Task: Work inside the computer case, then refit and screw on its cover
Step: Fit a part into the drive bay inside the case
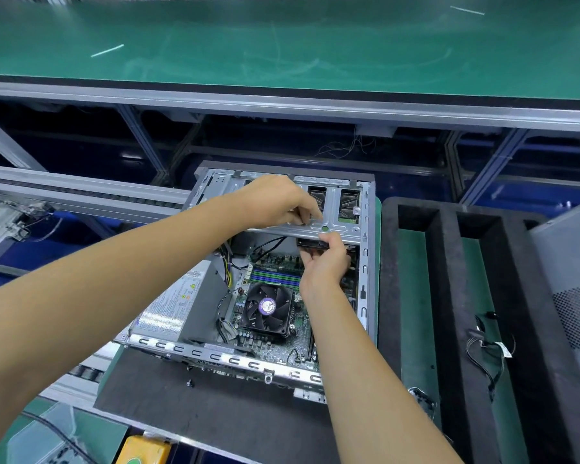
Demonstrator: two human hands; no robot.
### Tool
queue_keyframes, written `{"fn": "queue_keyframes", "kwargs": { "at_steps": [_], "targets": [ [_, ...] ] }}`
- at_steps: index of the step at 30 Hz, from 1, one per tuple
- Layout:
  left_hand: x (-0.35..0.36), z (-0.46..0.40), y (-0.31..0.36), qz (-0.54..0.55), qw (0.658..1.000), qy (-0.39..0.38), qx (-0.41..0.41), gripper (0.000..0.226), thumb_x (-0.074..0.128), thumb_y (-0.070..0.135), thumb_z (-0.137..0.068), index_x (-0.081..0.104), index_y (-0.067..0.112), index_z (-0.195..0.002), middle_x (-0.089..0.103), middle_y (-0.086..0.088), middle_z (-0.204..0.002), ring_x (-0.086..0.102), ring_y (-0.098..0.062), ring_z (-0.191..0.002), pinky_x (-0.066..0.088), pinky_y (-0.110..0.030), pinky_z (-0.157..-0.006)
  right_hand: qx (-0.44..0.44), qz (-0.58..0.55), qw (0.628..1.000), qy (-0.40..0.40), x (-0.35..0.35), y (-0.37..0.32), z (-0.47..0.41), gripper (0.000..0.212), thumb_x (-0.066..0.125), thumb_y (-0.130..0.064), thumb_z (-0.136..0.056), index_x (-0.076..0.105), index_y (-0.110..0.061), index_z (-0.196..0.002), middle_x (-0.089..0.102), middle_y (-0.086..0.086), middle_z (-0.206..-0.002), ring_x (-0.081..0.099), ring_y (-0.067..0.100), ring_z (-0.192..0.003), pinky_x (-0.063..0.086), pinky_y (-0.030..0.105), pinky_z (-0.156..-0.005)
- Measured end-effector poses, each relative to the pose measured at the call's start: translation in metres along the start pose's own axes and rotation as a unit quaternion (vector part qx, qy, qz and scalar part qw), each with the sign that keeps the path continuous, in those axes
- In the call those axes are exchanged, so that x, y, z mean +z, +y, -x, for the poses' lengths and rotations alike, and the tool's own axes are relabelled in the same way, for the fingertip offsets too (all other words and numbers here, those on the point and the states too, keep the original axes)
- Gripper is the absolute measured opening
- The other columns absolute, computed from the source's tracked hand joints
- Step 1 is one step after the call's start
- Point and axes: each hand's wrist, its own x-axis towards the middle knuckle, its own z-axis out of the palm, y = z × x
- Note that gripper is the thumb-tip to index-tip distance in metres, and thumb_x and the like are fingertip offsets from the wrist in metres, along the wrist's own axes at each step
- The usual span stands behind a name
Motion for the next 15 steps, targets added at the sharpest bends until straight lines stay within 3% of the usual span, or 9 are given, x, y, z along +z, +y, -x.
{"fn": "queue_keyframes", "kwargs": {
  "at_steps": [3,9,15],
  "targets": [
    [0.002,0.000,-0.002,0.034,0.999,-0.013,-0.020,0.048,0.073,0.006,-0.090,0.068,0.038,-0.126,0.074,0.021,-0.103,0.068,0.003,-0.097,0.056,-0.031,-0.085,-0.002,-0.006,1.000,-0.006,0.000,0.000,0.001,0.030,0.063,-0.002,-0.080,0.050,-0.008,-0.106,0.060,0.017,-0.109,0.065,0.027,-0.088,0.060,0.040,-0.075],
    [0.006,0.001,-0.008,0.108,0.993,-0.012,-0.038,0.050,0.076,0.005,-0.087,0.068,0.039,-0.123,0.073,0.020,-0.107,0.066,0.006,-0.097,0.057,-0.038,-0.091,0.000,-0.006,1.000,-0.011,-0.001,0.000,0.001,0.029,0.062,-0.001,-0.082,0.050,-0.007,-0.106,0.058,0.015,-0.103,0.063,0.028,-0.088,0.059,0.042,-0.082],
    [0.014,0.002,-0.012,0.141,0.988,0.023,-0.058,0.034,0.079,0.018,-0.087,0.070,0.035,-0.115,0.074,0.020,-0.096,0.066,0.006,-0.092,0.057,-0.037,-0.088,0.000,-0.009,1.000,-0.011,0.000,-0.001,0.002,0.032,0.061,0.000,-0.081,0.051,-0.006,-0.110,0.058,0.016,-0.103,0.062,0.030,-0.089,0.059,0.041,-0.076]
  ]
}}
